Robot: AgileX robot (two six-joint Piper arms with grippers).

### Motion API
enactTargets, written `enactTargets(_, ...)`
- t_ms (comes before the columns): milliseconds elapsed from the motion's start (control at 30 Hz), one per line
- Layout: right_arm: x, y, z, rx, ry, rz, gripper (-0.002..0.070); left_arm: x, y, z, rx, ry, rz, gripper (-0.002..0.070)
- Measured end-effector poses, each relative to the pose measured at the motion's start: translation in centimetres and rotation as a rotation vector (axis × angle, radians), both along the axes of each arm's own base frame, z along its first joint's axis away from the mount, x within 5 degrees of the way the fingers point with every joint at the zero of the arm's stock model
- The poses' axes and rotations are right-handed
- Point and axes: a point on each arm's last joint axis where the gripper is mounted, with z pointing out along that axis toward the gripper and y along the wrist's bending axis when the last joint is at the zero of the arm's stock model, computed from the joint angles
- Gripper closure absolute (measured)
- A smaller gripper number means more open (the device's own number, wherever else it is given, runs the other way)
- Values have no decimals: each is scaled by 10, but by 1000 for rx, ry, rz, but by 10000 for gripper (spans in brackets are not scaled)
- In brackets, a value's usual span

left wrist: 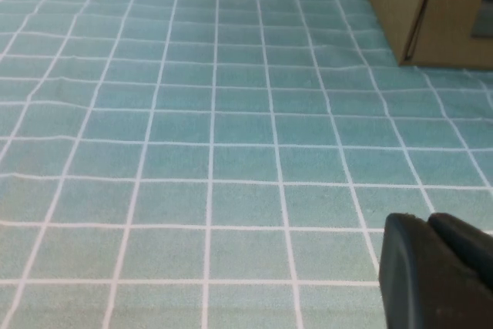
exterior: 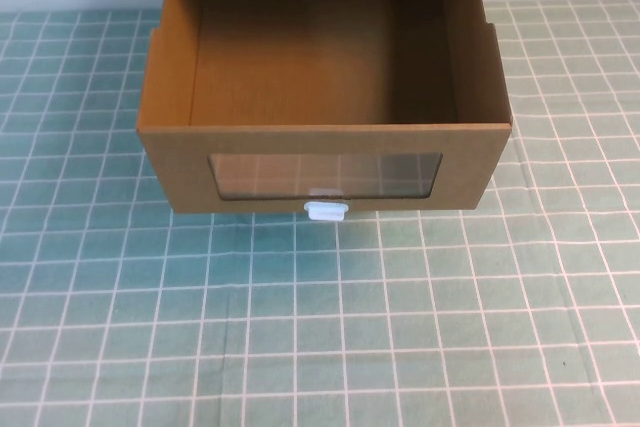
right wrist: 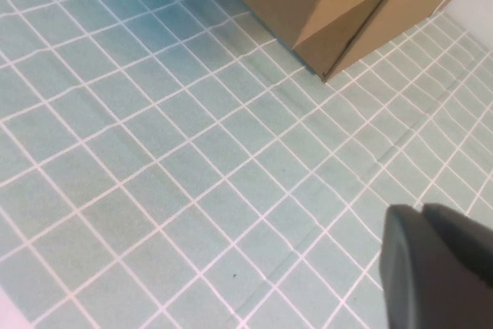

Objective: Open the shoe box
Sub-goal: 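Pull the top drawer of the cardboard box fully open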

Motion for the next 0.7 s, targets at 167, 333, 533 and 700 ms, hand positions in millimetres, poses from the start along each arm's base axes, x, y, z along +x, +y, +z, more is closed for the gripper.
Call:
enactTargets(167, -1, 0, 0, 4, 9, 4, 689, 0, 1, -1, 29, 14, 3, 680)
enactTargets(333, -1, 1, -1, 6, 14, 6, 689, 0, 1, -1, 32, 14, 3, 680)
enactTargets(533, -1, 1, -1, 6, 16, 7, 690, 0, 1, -1, 29, 14, 4, 680)
enactTargets(700, -1, 1, -1, 6, 16, 7, 689, 0, 1, -1, 31, 14, 4, 680)
